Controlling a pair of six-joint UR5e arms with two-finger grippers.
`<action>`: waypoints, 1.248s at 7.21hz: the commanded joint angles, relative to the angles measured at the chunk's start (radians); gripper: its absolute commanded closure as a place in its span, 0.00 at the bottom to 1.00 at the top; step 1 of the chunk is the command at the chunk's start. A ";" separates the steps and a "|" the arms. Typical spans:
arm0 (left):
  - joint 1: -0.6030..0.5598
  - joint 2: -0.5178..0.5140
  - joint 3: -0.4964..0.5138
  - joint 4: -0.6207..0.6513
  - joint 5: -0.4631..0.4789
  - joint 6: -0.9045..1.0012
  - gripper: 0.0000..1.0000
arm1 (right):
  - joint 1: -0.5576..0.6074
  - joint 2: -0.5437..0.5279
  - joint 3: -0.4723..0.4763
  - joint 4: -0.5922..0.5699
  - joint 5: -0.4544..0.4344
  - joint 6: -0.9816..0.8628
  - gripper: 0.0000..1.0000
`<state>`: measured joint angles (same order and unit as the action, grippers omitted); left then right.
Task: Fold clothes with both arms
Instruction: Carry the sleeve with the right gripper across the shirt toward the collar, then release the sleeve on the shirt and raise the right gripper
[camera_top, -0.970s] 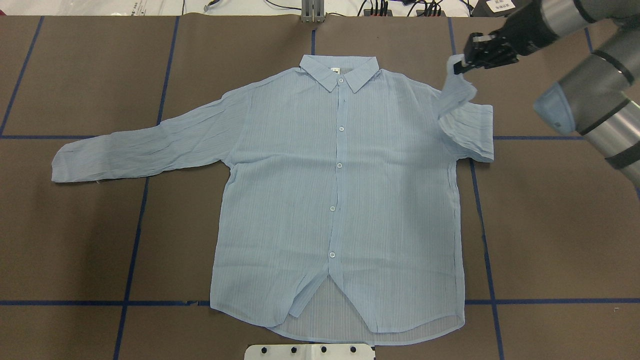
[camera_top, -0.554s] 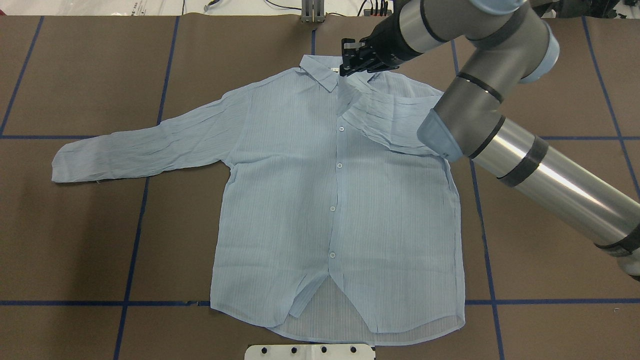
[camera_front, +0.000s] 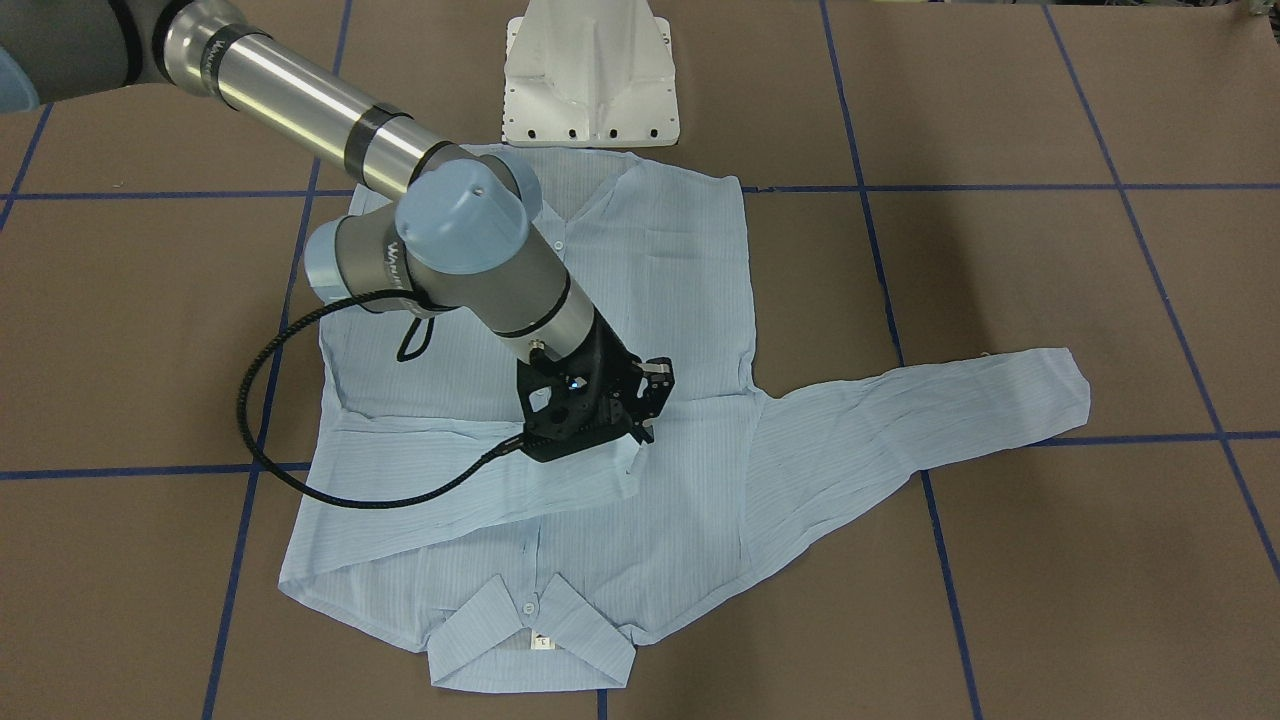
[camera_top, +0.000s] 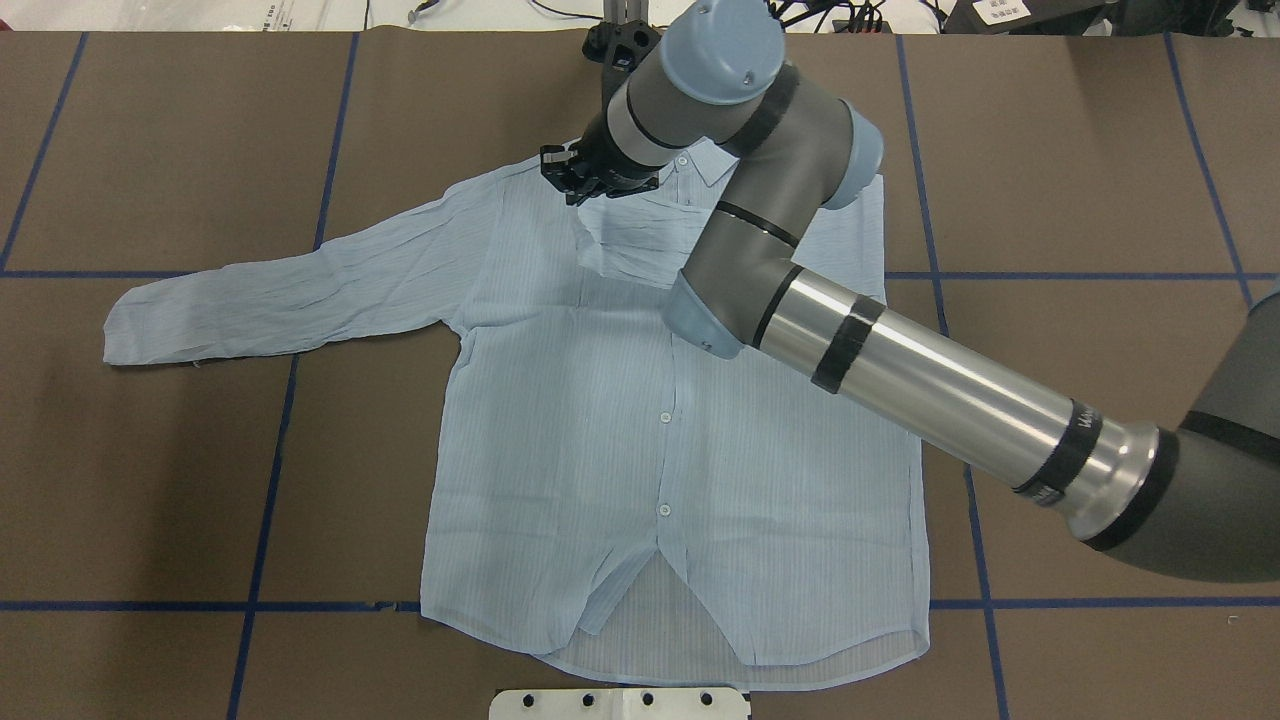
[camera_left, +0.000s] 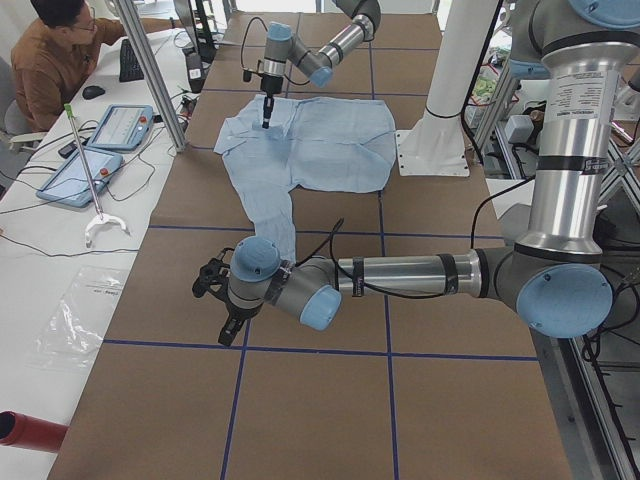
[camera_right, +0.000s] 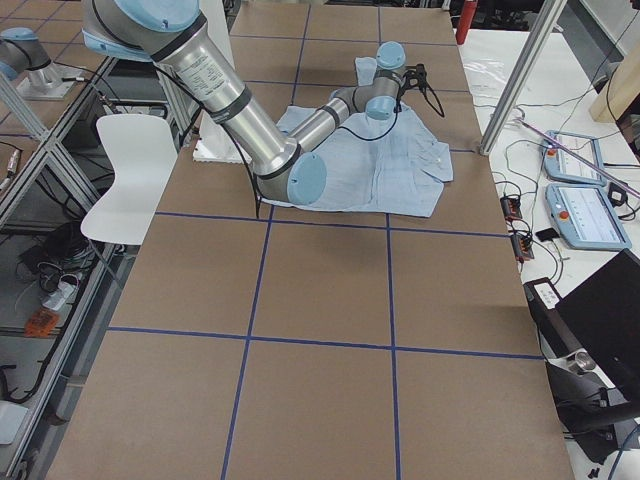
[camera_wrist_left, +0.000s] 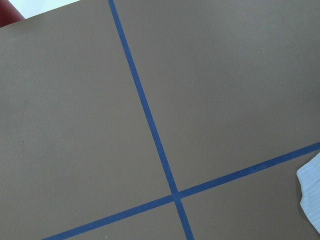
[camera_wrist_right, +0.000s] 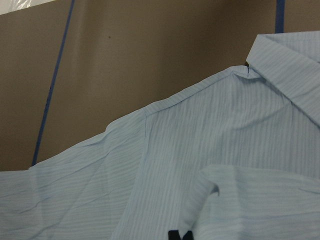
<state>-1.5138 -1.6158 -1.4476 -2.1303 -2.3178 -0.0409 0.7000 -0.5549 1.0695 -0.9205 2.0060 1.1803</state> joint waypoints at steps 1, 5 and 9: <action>0.001 -0.001 0.001 0.001 -0.002 0.000 0.01 | -0.072 0.140 -0.192 0.005 -0.121 -0.013 0.08; 0.001 -0.030 0.030 -0.006 0.000 -0.014 0.01 | -0.123 0.136 -0.154 -0.006 -0.208 -0.016 0.00; 0.174 0.057 0.035 -0.352 0.020 -0.536 0.01 | -0.061 -0.073 0.253 -0.442 -0.187 -0.166 0.00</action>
<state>-1.4091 -1.6057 -1.4164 -2.3315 -2.3078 -0.3949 0.6132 -0.5551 1.1881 -1.2163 1.8078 1.0934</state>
